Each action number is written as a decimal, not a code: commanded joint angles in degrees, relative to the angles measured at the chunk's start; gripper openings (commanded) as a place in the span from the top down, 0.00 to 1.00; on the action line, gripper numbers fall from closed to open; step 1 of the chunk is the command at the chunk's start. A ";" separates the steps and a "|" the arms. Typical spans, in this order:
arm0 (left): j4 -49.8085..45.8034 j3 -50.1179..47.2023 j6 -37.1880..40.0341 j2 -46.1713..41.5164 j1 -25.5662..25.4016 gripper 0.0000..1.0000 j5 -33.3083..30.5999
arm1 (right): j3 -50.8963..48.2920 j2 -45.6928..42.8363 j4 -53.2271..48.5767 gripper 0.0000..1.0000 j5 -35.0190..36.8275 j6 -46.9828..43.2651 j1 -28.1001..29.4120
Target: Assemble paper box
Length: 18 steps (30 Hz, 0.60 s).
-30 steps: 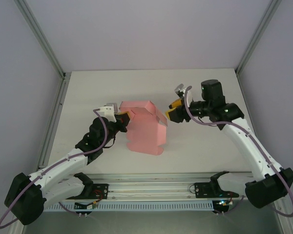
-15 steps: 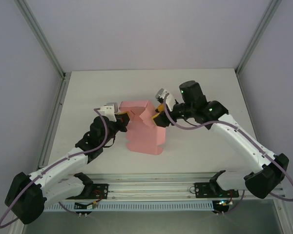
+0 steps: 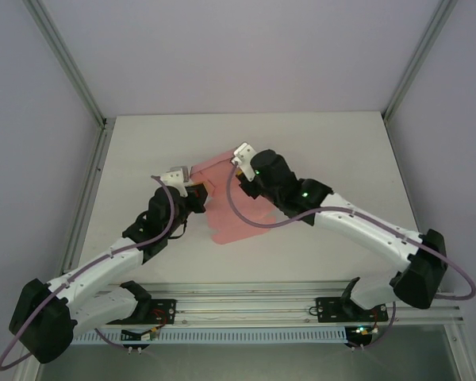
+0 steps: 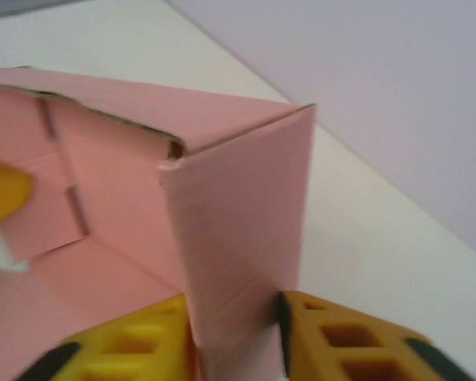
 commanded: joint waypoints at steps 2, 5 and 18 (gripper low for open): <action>-5.14 5.95 -3.98 0.84 -2.25 1.00 -1.99 | -0.66 3.86 11.01 0.83 15.06 -1.65 1.59; -17.10 11.64 -12.12 3.26 -3.53 1.00 -8.98 | -0.10 6.68 12.82 0.86 21.86 -1.98 1.61; -58.78 31.21 -34.67 14.79 -8.24 1.00 -18.81 | 0.24 13.41 10.54 0.94 33.92 0.45 -5.12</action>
